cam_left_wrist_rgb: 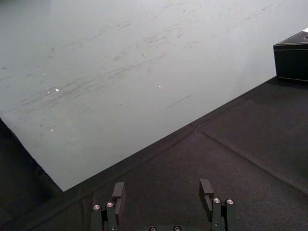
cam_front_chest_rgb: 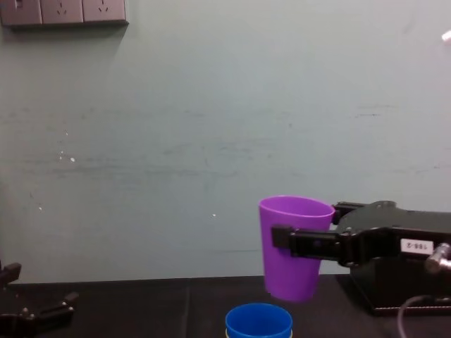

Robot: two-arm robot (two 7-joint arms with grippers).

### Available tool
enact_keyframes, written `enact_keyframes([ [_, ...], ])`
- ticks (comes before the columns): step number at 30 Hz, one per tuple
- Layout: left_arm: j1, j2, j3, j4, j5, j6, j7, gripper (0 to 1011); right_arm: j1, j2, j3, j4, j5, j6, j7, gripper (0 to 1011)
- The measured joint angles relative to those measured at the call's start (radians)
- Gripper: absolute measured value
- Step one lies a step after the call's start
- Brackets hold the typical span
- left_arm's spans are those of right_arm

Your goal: Stack the three plastic cups sequentially using one hand.

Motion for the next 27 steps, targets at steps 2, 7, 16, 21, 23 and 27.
enact_keyframes([
  [2,0.000,0.000,0.000,0.000,0.000,0.000,0.000,1010,0.002,-0.003,-0.006,0.000,-0.002,0.000,0.000,737],
  [7,0.000,0.000,0.000,0.000,0.000,0.000,0.000,1010,0.005,-0.008,-0.019,0.002,-0.005,-0.001,0.000,737],
  [16,0.000,0.000,0.000,0.000,0.000,0.000,0.000,1010,0.013,-0.015,-0.040,0.016,-0.014,-0.007,0.004,737],
  [21,0.000,0.000,0.000,0.000,0.000,0.000,0.000,1010,0.020,-0.021,-0.051,0.027,-0.023,-0.010,0.005,737],
  [23,0.000,0.000,0.000,0.000,0.000,0.000,0.000,1010,0.022,-0.022,-0.053,0.030,-0.024,-0.010,0.005,737],
  [27,0.000,0.000,0.000,0.000,0.000,0.000,0.000,1010,0.028,-0.026,-0.057,0.041,-0.030,-0.011,0.005,737],
])
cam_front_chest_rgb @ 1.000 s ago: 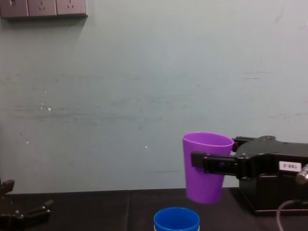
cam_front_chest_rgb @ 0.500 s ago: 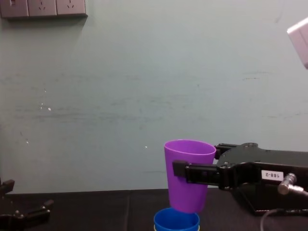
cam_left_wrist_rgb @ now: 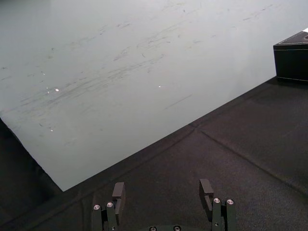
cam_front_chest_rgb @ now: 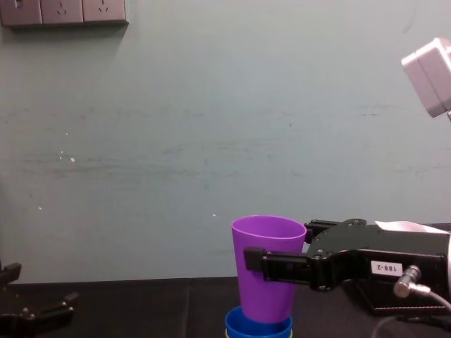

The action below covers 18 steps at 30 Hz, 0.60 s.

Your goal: Stack the three plastic cups sequentially using one hand.

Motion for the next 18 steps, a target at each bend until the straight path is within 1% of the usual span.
enact_keyframes([
  [18,0.000,0.000,0.000,0.000,0.000,0.000,0.000,1010,0.013,-0.011,-0.008,0.031,-0.011,-0.004,0.007,737],
])
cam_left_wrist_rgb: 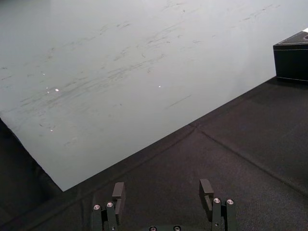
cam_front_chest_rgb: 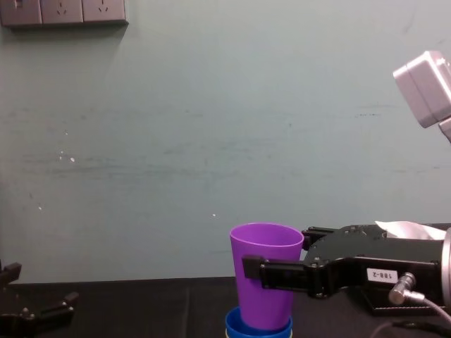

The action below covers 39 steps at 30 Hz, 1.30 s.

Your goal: Stack the three plastic cups sequentially using one hand.

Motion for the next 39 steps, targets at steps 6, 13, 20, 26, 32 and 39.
enact_keyframes([
  [6,0.000,0.000,0.000,0.000,0.000,0.000,0.000,1010,0.004,-0.003,-0.003,0.008,-0.003,-0.003,0.004,737],
  [13,0.000,0.000,0.000,0.000,0.000,0.000,0.000,1010,0.007,-0.006,-0.008,0.015,-0.008,-0.005,0.007,737],
  [20,0.000,0.000,0.000,0.000,0.000,0.000,0.000,1010,0.009,-0.009,-0.012,0.022,-0.013,-0.007,0.008,737],
  [26,0.000,0.000,0.000,0.000,0.000,0.000,0.000,1010,0.009,-0.011,-0.015,0.031,-0.018,-0.009,0.008,737],
  [32,0.000,0.000,0.000,0.000,0.000,0.000,0.000,1010,0.008,-0.014,-0.015,0.038,-0.020,-0.013,0.009,737],
  [39,0.000,0.000,0.000,0.000,0.000,0.000,0.000,1010,0.006,-0.017,-0.014,0.046,-0.026,-0.021,0.008,737],
])
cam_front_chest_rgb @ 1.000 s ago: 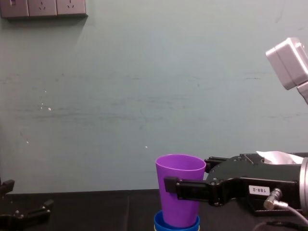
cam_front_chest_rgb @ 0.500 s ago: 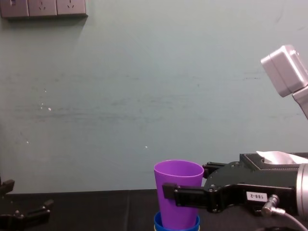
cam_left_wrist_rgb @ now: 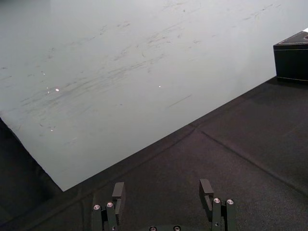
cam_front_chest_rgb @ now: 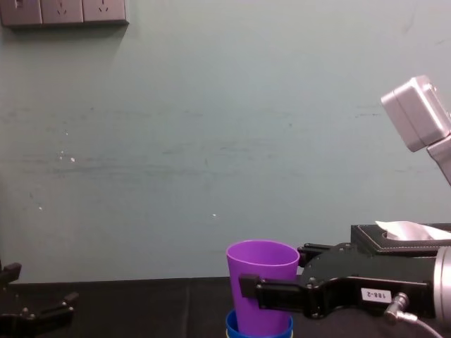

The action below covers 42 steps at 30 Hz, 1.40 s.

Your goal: Stack the three plastic cups sequentially using one hand.

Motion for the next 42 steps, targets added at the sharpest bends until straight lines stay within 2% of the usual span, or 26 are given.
enact_keyframes([
  [10,0.000,0.000,0.000,0.000,0.000,0.000,0.000,1010,0.000,0.001,0.001,-0.001,0.000,0.001,-0.001,737],
  [13,0.000,0.000,0.000,0.000,0.000,0.000,0.000,1010,0.000,0.001,0.001,-0.001,0.001,0.001,-0.001,775],
  [22,0.000,0.000,0.000,0.000,0.000,0.000,0.000,1010,0.000,0.001,0.001,-0.002,0.001,0.002,-0.002,1003],
  [39,0.000,0.000,0.000,0.000,0.000,0.000,0.000,1010,0.000,0.001,0.001,-0.003,0.002,0.003,-0.003,1003],
  [42,0.000,0.000,0.000,0.000,0.000,0.000,0.000,1010,-0.008,0.001,0.014,-0.008,0.004,-0.003,-0.013,1003],
])
